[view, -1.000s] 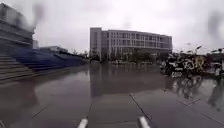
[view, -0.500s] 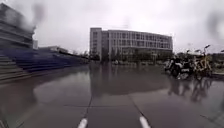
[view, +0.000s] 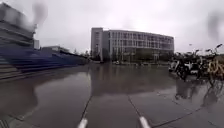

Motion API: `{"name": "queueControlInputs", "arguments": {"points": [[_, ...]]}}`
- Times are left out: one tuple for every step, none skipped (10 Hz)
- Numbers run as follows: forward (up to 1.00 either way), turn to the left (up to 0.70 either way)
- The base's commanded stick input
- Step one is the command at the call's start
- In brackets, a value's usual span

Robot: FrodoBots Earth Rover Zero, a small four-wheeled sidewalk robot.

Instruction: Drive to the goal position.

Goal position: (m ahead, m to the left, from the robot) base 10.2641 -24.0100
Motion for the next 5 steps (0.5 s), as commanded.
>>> {"name": "queueControlInputs", "arguments": {"points": [[0.92, 0.03], [0.92, 0.03], [0.92, 0.03], [0.92, 0.03], [0.92, 0.03]]}}
